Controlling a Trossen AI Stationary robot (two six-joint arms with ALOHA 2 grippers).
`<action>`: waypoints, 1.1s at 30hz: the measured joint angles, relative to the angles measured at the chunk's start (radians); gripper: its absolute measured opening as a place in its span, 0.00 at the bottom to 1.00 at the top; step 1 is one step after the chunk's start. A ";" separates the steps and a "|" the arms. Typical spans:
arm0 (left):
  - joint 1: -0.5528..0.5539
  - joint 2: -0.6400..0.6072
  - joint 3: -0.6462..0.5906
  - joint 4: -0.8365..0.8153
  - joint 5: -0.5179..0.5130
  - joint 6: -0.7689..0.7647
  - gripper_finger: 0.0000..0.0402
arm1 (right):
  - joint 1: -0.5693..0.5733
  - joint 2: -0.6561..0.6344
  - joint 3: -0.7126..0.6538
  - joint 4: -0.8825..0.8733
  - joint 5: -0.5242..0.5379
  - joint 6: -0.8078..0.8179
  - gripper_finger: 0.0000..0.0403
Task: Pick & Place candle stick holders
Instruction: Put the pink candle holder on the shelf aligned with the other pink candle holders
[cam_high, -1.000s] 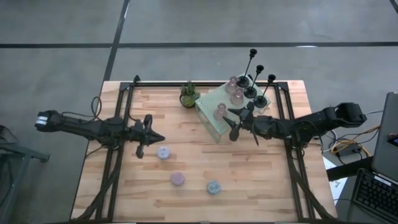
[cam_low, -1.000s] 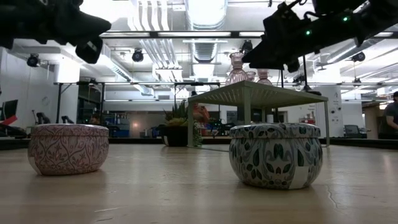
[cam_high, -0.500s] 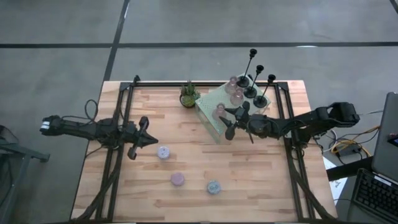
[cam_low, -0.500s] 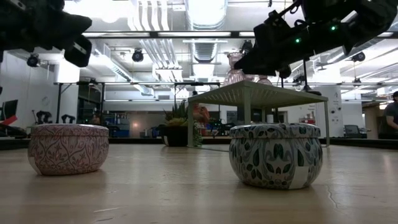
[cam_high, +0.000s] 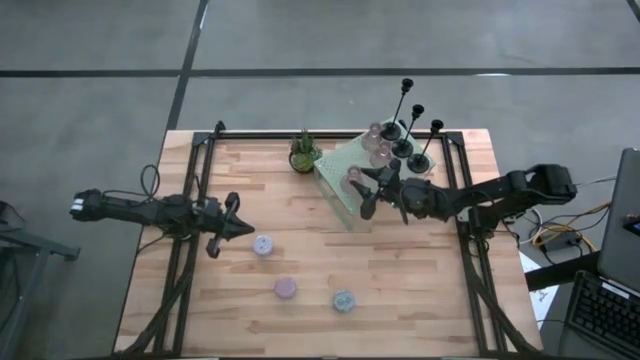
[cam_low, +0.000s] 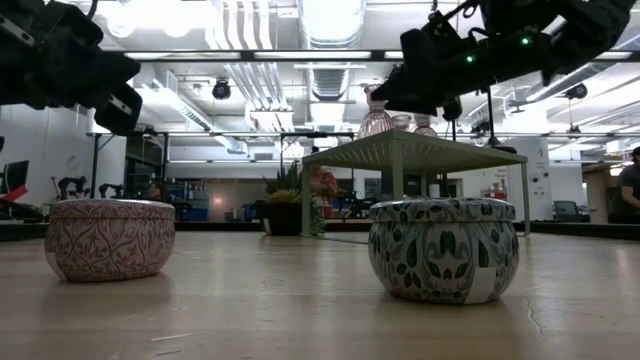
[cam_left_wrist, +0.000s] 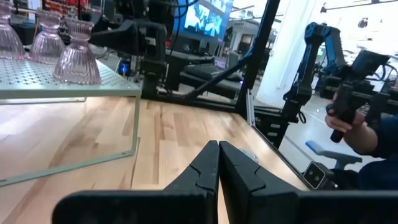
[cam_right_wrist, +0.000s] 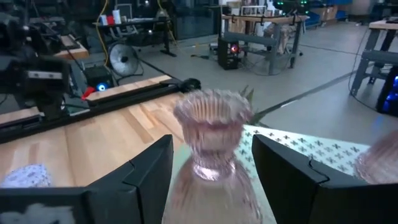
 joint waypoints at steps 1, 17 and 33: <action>0.000 0.000 0.000 0.001 0.000 0.000 0.04 | -0.003 0.009 0.011 0.000 -0.016 -0.004 0.54; 0.000 0.000 -0.001 -0.003 -0.001 -0.004 0.04 | -0.030 0.088 0.080 -0.002 -0.028 0.001 0.57; 0.000 0.000 -0.002 -0.003 -0.001 -0.005 0.04 | -0.037 0.085 0.075 -0.009 -0.026 -0.012 0.33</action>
